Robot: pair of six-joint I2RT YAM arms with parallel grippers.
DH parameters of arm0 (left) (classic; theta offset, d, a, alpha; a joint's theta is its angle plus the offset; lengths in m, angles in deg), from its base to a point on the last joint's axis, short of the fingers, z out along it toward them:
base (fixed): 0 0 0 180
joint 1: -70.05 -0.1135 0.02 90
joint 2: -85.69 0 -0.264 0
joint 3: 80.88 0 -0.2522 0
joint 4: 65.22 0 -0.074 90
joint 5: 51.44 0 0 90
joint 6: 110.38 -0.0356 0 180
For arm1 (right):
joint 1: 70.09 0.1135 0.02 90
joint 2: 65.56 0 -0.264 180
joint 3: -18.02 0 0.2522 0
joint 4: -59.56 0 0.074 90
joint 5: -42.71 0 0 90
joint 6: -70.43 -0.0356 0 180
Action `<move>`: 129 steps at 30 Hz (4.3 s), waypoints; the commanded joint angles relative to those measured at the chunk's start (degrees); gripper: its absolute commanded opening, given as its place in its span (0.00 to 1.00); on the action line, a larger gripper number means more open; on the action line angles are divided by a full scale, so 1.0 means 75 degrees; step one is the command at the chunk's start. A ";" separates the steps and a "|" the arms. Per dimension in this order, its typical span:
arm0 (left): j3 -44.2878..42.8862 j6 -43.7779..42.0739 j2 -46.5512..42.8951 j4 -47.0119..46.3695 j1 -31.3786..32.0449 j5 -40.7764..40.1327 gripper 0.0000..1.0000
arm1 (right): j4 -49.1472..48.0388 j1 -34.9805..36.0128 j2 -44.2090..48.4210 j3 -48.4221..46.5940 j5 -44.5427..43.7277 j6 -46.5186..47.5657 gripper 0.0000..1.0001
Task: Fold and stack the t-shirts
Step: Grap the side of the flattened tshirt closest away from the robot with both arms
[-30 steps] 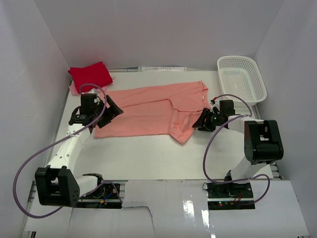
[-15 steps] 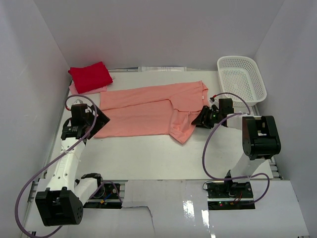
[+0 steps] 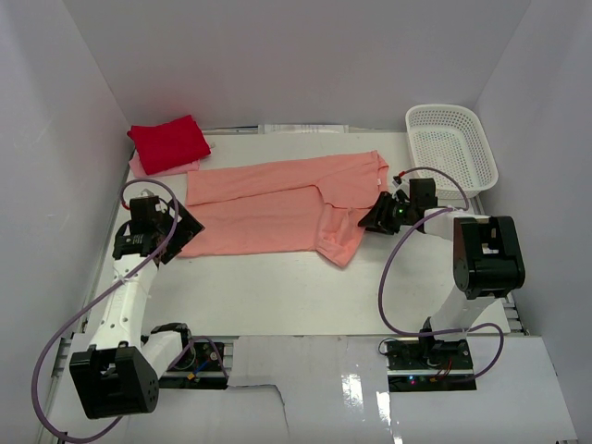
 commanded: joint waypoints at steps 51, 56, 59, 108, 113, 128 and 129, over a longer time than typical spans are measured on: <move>0.0099 -0.0274 0.0329 -0.0235 -0.0181 0.0649 0.98 | 0.3780 0.0995 0.4704 0.1891 -0.1664 0.0006 0.72; 0.0087 -0.0286 0.0387 -0.0224 -0.0205 0.0684 0.98 | 0.4473 0.0995 0.4283 0.1327 -0.2544 0.0604 0.72; 0.0087 -0.0286 0.0423 -0.0235 -0.0193 0.0672 0.98 | 0.4462 0.0995 0.4073 0.1338 -0.2790 0.0722 0.70; 0.0204 0.0276 0.1559 0.0022 -0.1318 -0.0205 0.98 | 0.3793 0.2096 0.2512 0.1058 -0.3354 0.0769 0.08; 0.0519 0.0803 0.2413 -0.0222 -0.1458 -0.0336 0.95 | 0.3957 0.2155 0.2829 0.0800 -0.3166 0.0757 0.08; 0.0720 0.1776 0.2684 -0.1114 -0.1857 -0.0383 0.62 | 0.3852 0.2155 0.2923 0.0752 -0.2791 0.0933 0.08; 0.0650 0.1800 0.2708 -0.1126 -0.1857 -0.0383 0.61 | 0.3829 0.2155 0.2935 0.0764 -0.2767 0.0933 0.08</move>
